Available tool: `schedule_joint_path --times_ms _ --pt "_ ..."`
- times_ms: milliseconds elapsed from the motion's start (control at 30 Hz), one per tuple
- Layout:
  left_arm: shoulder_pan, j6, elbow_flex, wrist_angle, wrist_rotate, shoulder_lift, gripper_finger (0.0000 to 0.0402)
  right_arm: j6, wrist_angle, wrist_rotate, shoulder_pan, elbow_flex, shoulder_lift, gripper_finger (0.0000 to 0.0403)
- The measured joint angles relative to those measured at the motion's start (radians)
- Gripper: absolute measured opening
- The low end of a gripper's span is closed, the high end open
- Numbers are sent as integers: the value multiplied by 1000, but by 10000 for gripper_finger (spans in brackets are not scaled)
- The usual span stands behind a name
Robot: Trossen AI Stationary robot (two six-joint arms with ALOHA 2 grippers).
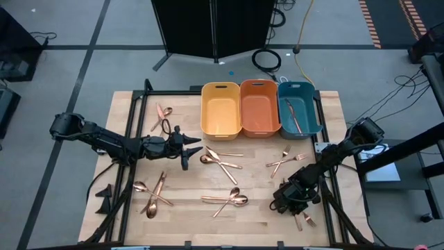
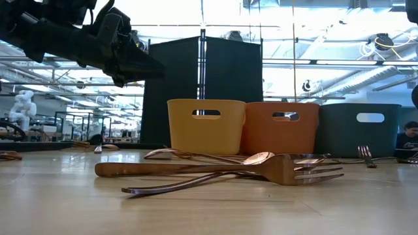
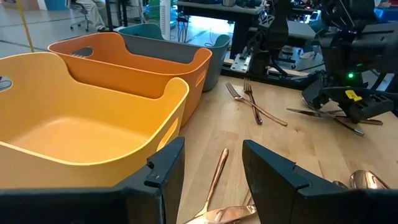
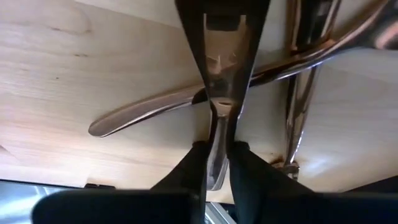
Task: Sort silverware
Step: Put the copper knife into the blue bin
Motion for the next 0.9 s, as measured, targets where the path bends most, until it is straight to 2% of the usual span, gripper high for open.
schedule_joint_path --times_ms 900 --pt "0 0 0 -1 0 0 157 -39 -10 12 2 36 -14 43"
